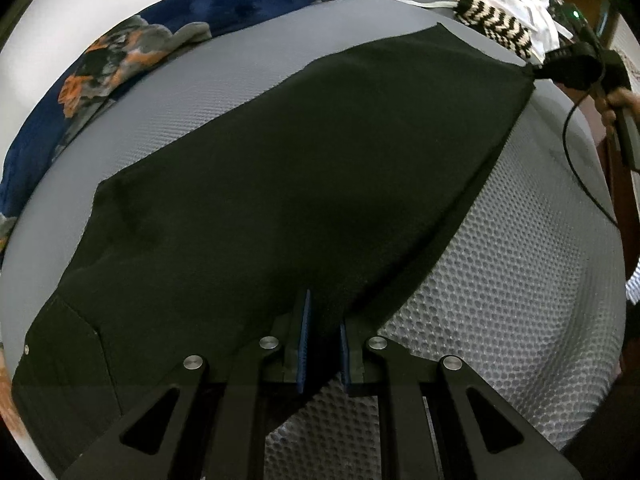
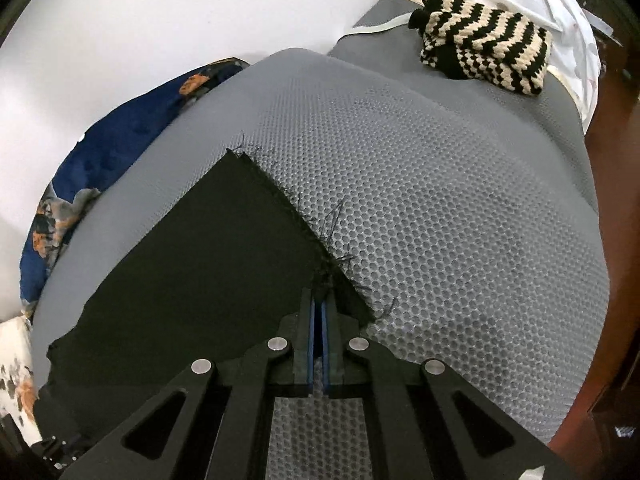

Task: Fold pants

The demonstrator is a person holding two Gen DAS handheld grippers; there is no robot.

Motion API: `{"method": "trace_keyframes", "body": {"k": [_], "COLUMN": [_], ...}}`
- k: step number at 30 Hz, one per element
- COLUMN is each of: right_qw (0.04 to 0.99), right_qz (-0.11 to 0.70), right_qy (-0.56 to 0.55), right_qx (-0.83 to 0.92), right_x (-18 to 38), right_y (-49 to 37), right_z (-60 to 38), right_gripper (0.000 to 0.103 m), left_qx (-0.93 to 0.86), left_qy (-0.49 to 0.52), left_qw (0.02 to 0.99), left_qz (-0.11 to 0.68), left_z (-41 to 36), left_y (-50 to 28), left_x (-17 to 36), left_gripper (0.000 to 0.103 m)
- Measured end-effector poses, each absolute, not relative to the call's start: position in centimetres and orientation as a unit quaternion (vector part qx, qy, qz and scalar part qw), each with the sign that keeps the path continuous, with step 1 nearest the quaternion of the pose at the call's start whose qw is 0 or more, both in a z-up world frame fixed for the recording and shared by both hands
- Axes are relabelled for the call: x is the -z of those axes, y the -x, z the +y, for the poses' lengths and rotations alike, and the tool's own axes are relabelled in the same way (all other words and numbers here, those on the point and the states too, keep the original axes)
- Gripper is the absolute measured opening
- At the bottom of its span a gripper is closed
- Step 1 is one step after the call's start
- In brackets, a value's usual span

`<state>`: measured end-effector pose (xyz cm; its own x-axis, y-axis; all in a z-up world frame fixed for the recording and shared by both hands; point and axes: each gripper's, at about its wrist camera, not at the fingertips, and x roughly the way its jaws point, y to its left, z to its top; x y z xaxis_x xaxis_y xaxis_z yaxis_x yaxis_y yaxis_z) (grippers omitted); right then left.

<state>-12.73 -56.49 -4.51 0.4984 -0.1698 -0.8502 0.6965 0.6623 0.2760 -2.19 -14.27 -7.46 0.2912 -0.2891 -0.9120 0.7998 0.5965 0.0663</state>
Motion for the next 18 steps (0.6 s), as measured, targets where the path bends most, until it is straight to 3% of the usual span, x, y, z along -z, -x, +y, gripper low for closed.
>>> {"method": "trace_keyframes", "body": {"k": [6, 8, 10, 15, 18], "right_qw": [0.797, 0.794, 0.800, 0.830, 0.834], "right_qz": [0.436, 0.443, 0.439, 0.427, 0.435], "right_qy": [-0.316, -0.305, -0.287, -0.258, -0.254], "right_qx": [0.273, 0.284, 0.293, 0.249, 0.223], "right_x": [5.4, 4.7, 3.6, 1.1, 1.2], "right_y": [12.4, 12.3, 12.2, 8.3, 4.3], "right_z": [-56.9, -57.2, -57.5, -58.8, -59.3], "right_gripper": [0.006, 0.022, 0.025, 0.025, 0.025], "left_qx": [0.358, 0.361, 0.367, 0.387, 0.367], "left_qy": [-0.274, -0.265, -0.246, -0.169, -0.133], "left_qw": [0.756, 0.756, 0.754, 0.769, 0.793], "left_qz": [0.474, 0.477, 0.487, 0.480, 0.467], "left_z": [-14.8, -14.6, -14.2, -12.0, -10.3], "left_y": [2.3, 2.3, 1.9, 0.7, -0.9], "left_x": [7.5, 7.4, 7.0, 4.3, 2.8], "left_gripper": [0.015, 0.017, 0.021, 0.045, 0.048]}}
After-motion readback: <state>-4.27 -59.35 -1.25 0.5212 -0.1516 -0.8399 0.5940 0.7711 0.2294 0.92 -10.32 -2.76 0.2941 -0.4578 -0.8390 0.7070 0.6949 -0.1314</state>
